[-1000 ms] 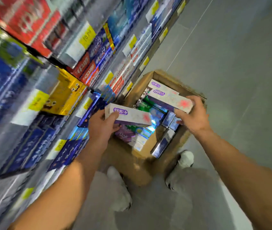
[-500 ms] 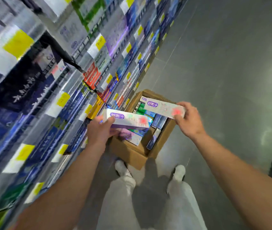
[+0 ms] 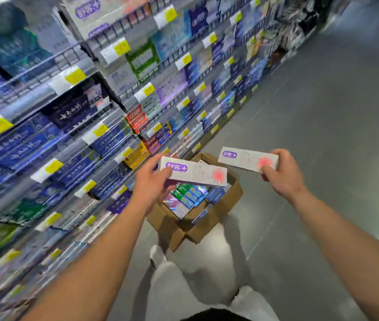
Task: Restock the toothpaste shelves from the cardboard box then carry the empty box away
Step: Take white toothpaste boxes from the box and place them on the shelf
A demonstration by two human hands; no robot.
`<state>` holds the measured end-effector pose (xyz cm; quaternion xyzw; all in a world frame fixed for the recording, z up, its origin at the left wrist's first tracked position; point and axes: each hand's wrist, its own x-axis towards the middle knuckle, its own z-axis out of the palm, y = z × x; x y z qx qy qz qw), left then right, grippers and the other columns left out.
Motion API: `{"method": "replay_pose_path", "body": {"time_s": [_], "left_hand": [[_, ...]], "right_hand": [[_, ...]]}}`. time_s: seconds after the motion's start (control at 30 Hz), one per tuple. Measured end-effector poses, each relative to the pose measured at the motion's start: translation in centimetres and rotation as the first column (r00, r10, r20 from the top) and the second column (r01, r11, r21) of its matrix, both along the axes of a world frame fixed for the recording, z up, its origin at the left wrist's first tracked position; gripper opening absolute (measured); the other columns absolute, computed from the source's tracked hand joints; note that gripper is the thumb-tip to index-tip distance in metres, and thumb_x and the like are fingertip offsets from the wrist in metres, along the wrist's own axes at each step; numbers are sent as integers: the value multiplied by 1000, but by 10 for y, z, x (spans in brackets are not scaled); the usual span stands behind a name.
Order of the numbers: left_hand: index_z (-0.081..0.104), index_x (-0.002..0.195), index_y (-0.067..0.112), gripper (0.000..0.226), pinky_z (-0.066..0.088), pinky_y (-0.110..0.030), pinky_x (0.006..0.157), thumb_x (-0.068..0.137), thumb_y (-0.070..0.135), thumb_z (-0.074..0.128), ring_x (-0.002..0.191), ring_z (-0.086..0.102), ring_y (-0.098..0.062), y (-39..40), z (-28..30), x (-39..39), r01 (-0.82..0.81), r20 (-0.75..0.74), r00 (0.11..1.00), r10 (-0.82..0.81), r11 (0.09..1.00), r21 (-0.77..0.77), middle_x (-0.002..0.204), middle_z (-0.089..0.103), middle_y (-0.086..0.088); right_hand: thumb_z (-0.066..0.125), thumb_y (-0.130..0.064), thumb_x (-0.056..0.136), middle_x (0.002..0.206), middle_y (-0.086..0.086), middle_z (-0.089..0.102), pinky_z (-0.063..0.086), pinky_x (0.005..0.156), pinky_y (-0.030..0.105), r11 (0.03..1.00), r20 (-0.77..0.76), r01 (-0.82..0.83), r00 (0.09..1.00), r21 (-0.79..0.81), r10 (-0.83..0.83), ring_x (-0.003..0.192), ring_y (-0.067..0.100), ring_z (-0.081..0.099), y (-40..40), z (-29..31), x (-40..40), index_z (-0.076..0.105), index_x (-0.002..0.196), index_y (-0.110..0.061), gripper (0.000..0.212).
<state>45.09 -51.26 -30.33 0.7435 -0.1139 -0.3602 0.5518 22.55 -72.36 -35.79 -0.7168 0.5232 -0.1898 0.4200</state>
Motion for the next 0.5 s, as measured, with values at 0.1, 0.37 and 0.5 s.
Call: {"method": "replay_pose_path", "body": {"time_s": [0.1,0.37,0.5], "left_hand": [[55,123,22,36,61,-34,64,95,0,52,76,73,-20,-14,24,-31,-46,-20,999,44,995,-90,86,76,-2],[54,125,25,38,60,-43,74,96,1,52,89,72,-32,-73,72,-37,-103,64,991,118,974,-200,107,72,-14],[55,122,29,36,60,-46,76,97,3,51,87,71,-33,-113,99,-21,-156,113,975,193,948,-278,102,73,-11]], "right_hand": [[64,-41,78,103,7,67,53,83,44,999,22,-18,1000,-34,19,91,30,67,-28,28,-25,54,109,-31,34],[70,-27,83,102,-1,68,55,80,37,995,132,-67,988,-78,77,88,25,68,-108,93,-22,60,109,-33,29],[68,-23,83,103,-4,67,57,80,41,981,194,-128,969,-149,155,88,24,67,-159,128,8,59,109,-37,31]]}}
